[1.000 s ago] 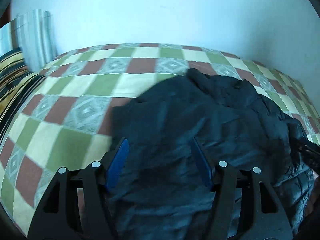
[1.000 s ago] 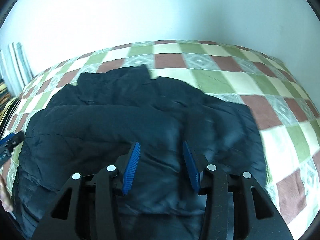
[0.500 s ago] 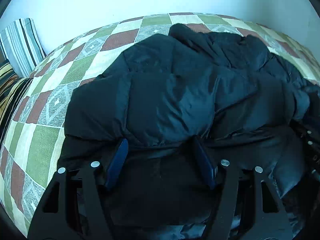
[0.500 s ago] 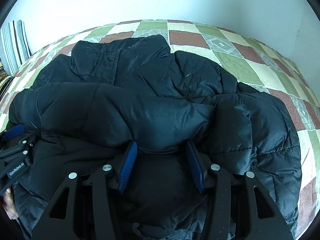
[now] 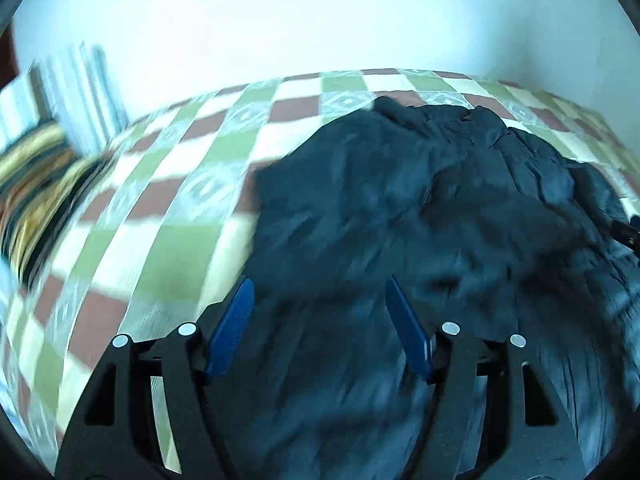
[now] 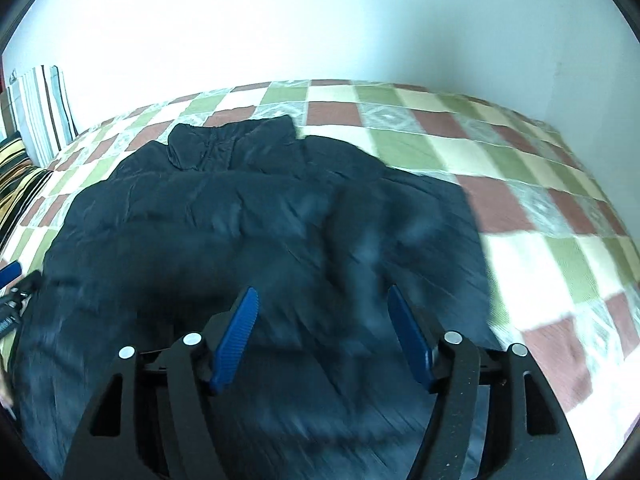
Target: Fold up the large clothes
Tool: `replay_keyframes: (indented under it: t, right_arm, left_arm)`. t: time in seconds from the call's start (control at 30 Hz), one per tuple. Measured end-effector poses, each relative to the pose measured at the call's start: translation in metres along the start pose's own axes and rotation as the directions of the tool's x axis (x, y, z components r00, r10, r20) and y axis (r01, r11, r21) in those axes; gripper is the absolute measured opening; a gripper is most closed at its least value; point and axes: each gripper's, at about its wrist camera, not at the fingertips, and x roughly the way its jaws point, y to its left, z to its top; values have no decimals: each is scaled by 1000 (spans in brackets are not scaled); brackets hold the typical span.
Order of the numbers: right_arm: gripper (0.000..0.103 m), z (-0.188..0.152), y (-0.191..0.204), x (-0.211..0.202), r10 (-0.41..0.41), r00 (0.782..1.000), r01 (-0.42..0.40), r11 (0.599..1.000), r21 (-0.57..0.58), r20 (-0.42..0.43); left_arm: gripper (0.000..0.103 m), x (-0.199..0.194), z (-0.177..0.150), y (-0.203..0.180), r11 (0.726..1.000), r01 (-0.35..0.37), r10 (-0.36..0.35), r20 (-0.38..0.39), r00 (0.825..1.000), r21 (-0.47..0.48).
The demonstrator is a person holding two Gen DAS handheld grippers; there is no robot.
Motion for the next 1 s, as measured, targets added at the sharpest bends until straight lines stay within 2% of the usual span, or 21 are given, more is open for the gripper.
replay_keyframes:
  t: [0.07, 0.17, 0.27, 0.47, 0.8, 1.0]
  right_arm:
    - [69, -19, -22, -20, -21, 1000, 21, 1000, 7, 7]
    - [69, -50, -55, -46, -61, 998, 61, 998, 16, -1]
    - [69, -87, -88, -68, -89, 995, 90, 995, 47, -35]
    - [69, -139, -117, -90, -107, 990, 114, 990, 80, -88]
    - [73, -185, -126, -106, -60, 992, 74, 990, 121, -109]
    - [74, -200, -128, -116, -33, 993, 48, 990, 132, -114]
  left_arm:
    - [70, -24, -28, 26, 999, 12, -13, -13, 1000, -49]
    - [71, -52, -65, 54, 996, -12, 10, -31, 999, -90]
    - [73, -72, -100, 77, 991, -13, 4, -65, 998, -136]
    - [75, -98, -151, 100, 982, 8, -30, -111, 993, -191]
    - [75, -111, -188, 98, 981, 75, -102, -142, 985, -181]
    - [75, -106, -197, 106, 956, 131, -175, -151, 973, -263]
